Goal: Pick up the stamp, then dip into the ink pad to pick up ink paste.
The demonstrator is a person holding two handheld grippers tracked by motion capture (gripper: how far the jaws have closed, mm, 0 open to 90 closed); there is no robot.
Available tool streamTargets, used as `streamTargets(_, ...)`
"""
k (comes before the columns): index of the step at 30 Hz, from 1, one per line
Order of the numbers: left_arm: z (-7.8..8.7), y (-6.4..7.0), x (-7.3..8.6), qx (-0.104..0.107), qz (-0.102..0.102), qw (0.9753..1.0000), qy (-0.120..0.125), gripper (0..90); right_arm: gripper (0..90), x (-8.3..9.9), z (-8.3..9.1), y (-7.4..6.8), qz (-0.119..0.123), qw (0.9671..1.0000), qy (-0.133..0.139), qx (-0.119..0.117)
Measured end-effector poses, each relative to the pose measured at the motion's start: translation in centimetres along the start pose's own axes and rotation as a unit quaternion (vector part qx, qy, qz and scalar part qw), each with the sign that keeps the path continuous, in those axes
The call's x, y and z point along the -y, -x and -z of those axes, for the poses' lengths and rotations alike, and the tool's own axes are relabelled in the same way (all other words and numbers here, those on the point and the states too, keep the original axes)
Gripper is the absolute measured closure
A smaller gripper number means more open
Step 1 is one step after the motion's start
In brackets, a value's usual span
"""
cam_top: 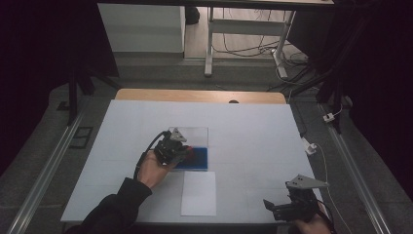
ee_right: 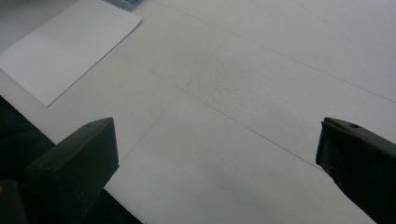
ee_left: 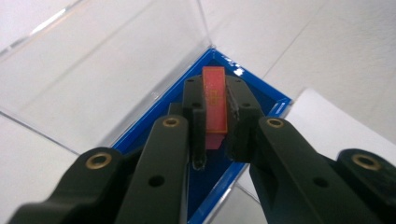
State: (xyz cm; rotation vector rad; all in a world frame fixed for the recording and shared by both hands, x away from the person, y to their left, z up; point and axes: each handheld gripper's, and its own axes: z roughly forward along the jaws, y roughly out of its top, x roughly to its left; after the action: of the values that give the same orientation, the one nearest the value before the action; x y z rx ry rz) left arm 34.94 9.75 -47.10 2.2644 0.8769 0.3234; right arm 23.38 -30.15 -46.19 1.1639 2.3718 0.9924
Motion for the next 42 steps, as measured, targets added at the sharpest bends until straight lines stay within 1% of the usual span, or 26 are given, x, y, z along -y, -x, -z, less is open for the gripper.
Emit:
streamTargets(4,0.3,0.5,-0.3,0.0,-0.005,1.0,0.001,80.1,0.0,0.0,0.0,0.0,0.002,1.0,-0.002,0.0)
streamTargets(11,0.4,0.6,-0.4,0.006,-0.002,1.0,-0.002,80.2,0.0,0.0,0.0,0.0,0.003,1.0,-0.001,-0.002)
streamTargets(14,0.3,0.4,-0.4,0.013,0.006,0.9999,-0.001,80.2,0.0,0.0,-0.1,0.0,0.003,1.0,-0.002,-0.002)
streamTargets(15,0.2,0.4,-0.4,0.019,0.015,0.9997,-0.005,80.2,0.0,0.0,-0.1,0.0,0.004,1.0,-0.003,-0.002)
streamTargets(17,0.1,0.3,-0.4,0.02,0.015,0.9996,-0.008,80.2,0.0,0.0,0.0,0.0,0.004,1.0,-0.003,-0.002)
streamTargets(22,-0.4,0.4,-0.4,0.015,0.019,0.9996,-0.014,80.1,0.0,0.0,0.0,0.0,0.003,1.0,-0.002,-0.002)
streamTargets(25,-0.9,0.3,-0.2,0.013,0.026,0.9995,-0.012,80.1,0.0,0.0,0.0,0.0,0.003,1.0,-0.002,-0.003)
streamTargets(28,-1.6,0.1,0.1,0.012,0.033,0.9992,-0.017,80.1,0.0,0.0,0.0,0.0,0.002,1.0,-0.002,-0.003)
streamTargets(30,-1.7,0.1,0.1,0.013,0.033,0.9992,-0.02,80.1,0.0,0.0,0.0,0.0,0.003,1.0,-0.002,-0.003)
streamTargets(37,-2.3,0.0,0.5,0.002,0.038,0.999,-0.021,80.1,0.0,0.0,0.0,0.0,0.003,1.0,-0.001,-0.004)
streamTargets(39,-2.6,0.0,0.7,0.004,0.041,0.9989,-0.022,80.1,0.0,0.0,0.0,0.0,0.003,1.0,-0.001,-0.004)
streamTargets(42,-2.6,-0.1,0.6,0.006,0.041,0.9988,-0.027,80.3,0.0,0.0,0.0,0.0,0.003,1.0,-0.002,-0.004)
